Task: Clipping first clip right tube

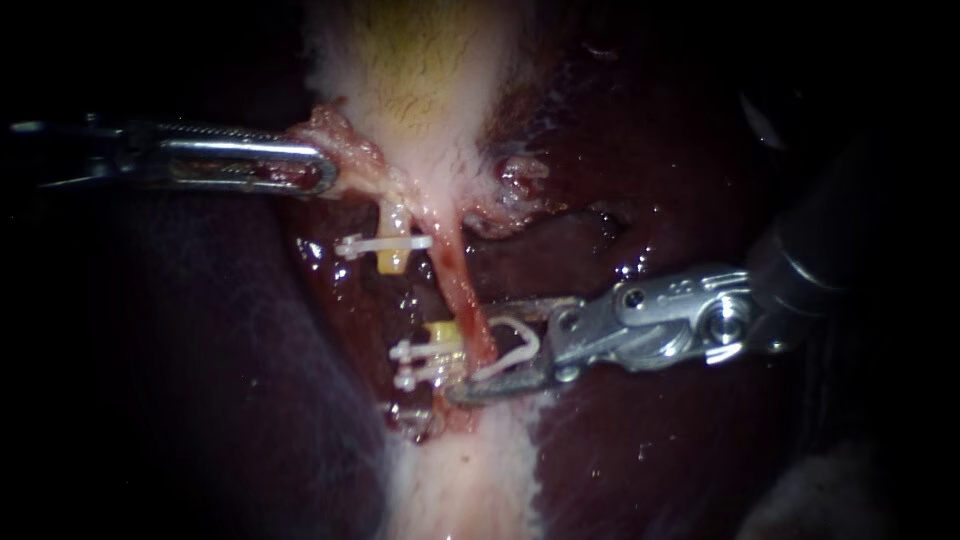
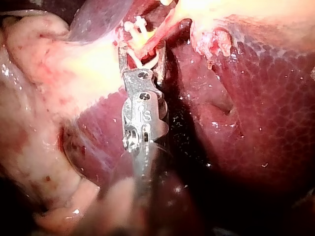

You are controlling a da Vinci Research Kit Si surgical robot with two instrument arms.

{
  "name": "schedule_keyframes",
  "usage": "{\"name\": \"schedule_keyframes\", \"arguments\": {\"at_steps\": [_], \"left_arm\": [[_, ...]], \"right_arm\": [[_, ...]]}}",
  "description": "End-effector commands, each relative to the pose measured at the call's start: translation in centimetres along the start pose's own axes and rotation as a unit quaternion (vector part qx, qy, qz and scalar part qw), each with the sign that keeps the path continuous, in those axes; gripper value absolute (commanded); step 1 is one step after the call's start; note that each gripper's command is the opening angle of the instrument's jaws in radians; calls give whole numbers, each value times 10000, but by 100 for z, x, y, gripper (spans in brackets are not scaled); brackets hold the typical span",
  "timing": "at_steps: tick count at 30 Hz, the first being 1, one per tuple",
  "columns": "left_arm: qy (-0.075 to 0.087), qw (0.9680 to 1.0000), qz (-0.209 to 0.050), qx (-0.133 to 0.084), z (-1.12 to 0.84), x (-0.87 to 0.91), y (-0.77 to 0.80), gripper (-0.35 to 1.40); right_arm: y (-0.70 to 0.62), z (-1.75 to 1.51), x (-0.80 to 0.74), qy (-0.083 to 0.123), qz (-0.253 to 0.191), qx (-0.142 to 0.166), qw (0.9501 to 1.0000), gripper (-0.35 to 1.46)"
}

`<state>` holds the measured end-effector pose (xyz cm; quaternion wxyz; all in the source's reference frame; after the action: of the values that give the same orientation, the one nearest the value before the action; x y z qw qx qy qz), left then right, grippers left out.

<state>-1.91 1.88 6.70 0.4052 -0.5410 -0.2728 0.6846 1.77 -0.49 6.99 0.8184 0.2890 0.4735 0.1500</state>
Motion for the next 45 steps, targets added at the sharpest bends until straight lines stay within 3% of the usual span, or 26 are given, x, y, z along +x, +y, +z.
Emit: {"name": "schedule_keyframes", "arguments": {"at_steps": [1, 12, 22, 29, 45], "left_arm": [[0, 10000, 0, 0, 0, 0, 0, -35], [0, 10000, -1, 1, 0, 0, 2, -35], [-1, 10000, 0, -3, 0, 0, 1, -35], [-1, 10000, 0, -3, 0, 0, 0, -35], [-3, 10000, 2, -7, -1, 0, -2, -35]], "right_arm": [[-1, 2, 0, 43, 26, 29, 10000, 50], [-7, 1, 5, 370, 97, 457, 9982, 50], [-34, -5, 25, 730, 69, 971, 9926, 49], [-48, -4, 30, 799, 64, 1097, 9907, 49], [-53, -2, 23, 781, 160, 1177, 9898, 45]]}}
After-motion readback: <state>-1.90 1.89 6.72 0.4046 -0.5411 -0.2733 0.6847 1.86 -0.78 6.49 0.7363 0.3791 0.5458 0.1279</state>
